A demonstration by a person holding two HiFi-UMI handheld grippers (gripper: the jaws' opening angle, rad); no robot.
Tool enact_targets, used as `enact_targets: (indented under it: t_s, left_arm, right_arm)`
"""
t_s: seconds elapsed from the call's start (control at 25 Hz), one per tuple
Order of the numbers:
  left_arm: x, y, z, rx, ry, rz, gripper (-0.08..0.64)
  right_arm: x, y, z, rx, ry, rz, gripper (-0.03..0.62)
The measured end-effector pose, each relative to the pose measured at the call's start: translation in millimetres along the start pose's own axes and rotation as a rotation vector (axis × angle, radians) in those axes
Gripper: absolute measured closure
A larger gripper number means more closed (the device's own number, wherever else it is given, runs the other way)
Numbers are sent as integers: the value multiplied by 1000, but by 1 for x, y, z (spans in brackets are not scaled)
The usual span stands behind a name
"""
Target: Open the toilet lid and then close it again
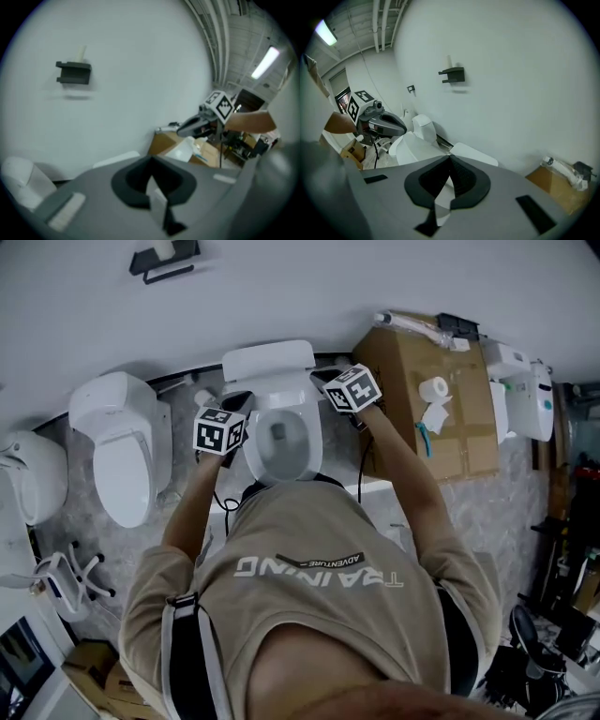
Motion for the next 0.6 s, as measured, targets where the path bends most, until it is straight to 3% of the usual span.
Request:
enact_targets:
  t_s: [0.2,0.32,0.6]
  left_arm:
    - [30,-17,-16,18,15,-74,557]
    - [46,-25,-22,45,45,-86,557]
    - [73,-38,-34,94,113,-114,557]
  right_arm:
    - [31,26,-14,5,18,26,580]
    - [48,40,-19,13,53,9,578]
    - [81,64,-32,23,76,97,578]
Point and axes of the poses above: the fingertips, and each gripper's own axes: z forward along the fingers, y to its left, x out of its underside, the point moved 10 cm from there along -z, backward along the fingers, and after that the axes turned 14 degrees about -y, right-handed, at the moved point
